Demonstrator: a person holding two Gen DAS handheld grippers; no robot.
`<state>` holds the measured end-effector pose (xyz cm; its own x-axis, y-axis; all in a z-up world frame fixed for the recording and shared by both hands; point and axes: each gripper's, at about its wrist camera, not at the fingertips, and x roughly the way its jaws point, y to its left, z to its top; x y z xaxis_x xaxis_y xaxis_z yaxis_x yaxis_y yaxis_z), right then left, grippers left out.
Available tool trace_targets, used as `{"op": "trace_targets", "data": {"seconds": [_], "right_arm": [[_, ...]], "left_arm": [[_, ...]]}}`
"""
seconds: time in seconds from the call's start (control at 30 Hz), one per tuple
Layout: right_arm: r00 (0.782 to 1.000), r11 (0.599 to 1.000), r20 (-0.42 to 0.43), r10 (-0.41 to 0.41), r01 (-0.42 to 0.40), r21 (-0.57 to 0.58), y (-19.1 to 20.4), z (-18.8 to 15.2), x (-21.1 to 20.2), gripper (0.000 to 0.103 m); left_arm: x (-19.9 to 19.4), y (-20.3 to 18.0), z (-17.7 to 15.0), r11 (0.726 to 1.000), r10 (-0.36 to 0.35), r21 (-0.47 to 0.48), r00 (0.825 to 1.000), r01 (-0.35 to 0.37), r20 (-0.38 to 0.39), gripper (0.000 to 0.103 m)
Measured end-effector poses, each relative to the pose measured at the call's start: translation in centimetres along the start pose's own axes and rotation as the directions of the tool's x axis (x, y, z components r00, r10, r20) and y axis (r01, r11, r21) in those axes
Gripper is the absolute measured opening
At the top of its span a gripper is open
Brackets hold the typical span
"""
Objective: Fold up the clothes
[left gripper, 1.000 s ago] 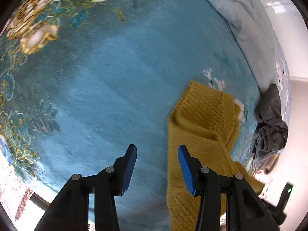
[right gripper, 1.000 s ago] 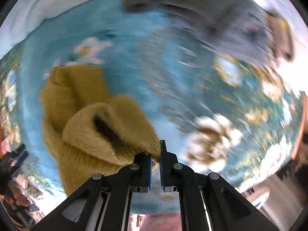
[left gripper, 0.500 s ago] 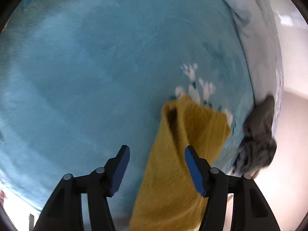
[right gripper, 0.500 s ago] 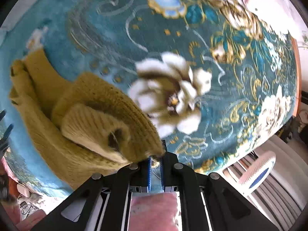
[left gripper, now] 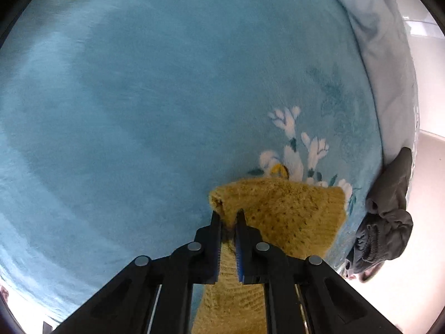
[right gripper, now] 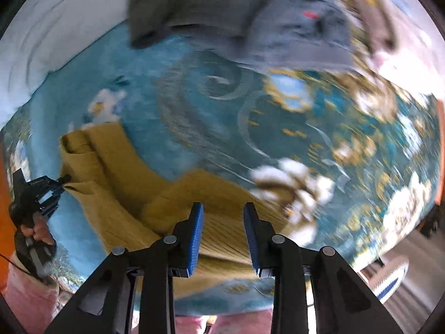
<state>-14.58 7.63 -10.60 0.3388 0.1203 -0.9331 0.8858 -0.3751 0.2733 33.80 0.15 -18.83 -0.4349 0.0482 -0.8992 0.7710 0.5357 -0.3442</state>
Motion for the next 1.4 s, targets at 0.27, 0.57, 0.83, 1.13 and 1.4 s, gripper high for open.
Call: {"op": "trace_targets", "data": {"seconds": [0.27, 0.57, 0.83, 1.13, 1.4], "right_arm": [[0.997, 0.968, -0.035, 0.068, -0.074, -0.239, 12.0, 5.3, 6.1, 0.042], [0.993, 0.778, -0.044, -0.108, 0.057, -0.625, 22.6, 8.2, 11.2, 0.059], [0.987, 0.734, -0.076, -0.14, 0.052, -0.677, 25.1, 7.1, 13.1, 0.059], [0.996, 0.858, -0.043, -0.073, 0.041, -0.513, 23.1, 3.4, 9.3, 0.017], [0.997, 0.92, 0.076, 0.008, 0.022, -0.392, 19.3, 0.2, 2.9, 0.016]], "left_arm": [[-1.9, 3.9, -1.5, 0.993, -0.058, -0.101, 0.998, 0.059, 0.009, 0.009], [-1.5, 5.1, -1.8, 0.992, -0.076, -0.105, 0.997, 0.074, -0.015, 0.01], [-0.1, 3.5, -1.6, 0.993, -0.076, -0.097, 0.997, 0.073, -0.023, 0.01], [-2.1, 0.6, -2.9, 0.998, -0.061, 0.003, 0.998, 0.061, 0.023, 0.009], [-9.7, -1.9, -6.1, 0.978, -0.111, 0.191, 0.983, 0.081, 0.149, 0.008]]}}
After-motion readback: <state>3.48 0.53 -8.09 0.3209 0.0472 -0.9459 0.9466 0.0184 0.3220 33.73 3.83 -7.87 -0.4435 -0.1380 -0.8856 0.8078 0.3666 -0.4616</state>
